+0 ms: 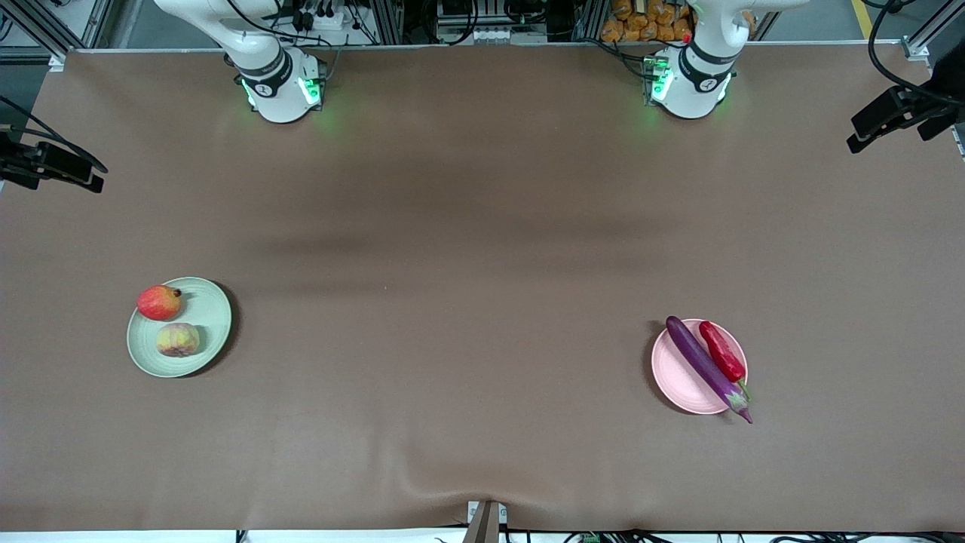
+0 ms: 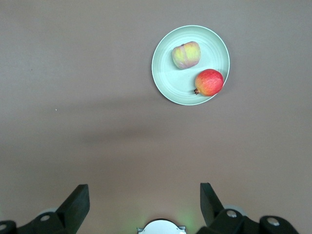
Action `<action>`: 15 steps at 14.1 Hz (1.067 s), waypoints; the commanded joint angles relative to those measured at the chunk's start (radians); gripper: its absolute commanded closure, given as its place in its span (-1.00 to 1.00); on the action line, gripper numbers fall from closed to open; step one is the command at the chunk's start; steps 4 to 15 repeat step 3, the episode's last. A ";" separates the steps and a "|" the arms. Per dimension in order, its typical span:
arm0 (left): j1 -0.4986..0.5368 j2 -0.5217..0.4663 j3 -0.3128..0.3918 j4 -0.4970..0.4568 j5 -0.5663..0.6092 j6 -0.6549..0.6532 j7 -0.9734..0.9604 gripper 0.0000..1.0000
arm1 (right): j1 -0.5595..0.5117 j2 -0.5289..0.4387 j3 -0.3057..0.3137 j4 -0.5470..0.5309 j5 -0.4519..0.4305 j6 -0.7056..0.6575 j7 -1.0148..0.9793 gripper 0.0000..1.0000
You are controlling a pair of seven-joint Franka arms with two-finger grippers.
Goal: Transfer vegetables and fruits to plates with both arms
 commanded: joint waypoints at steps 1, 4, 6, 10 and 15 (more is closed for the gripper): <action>0.009 0.005 -0.003 0.018 -0.003 -0.006 0.022 -1.00 | -0.009 -0.014 0.014 -0.014 -0.017 0.006 0.002 -1.00; 0.006 0.005 -0.006 0.015 -0.005 -0.008 0.024 -1.00 | -0.009 -0.012 0.014 -0.014 -0.017 0.004 0.002 -1.00; 0.006 0.005 -0.006 0.015 -0.005 -0.008 0.024 -1.00 | -0.009 -0.012 0.014 -0.014 -0.017 0.004 0.002 -1.00; 0.006 0.005 -0.006 0.015 -0.005 -0.008 0.024 -1.00 | -0.009 -0.012 0.014 -0.014 -0.017 0.004 0.002 -1.00; 0.006 0.005 -0.006 0.015 -0.005 -0.008 0.024 -1.00 | -0.009 -0.012 0.014 -0.014 -0.017 0.004 0.002 -1.00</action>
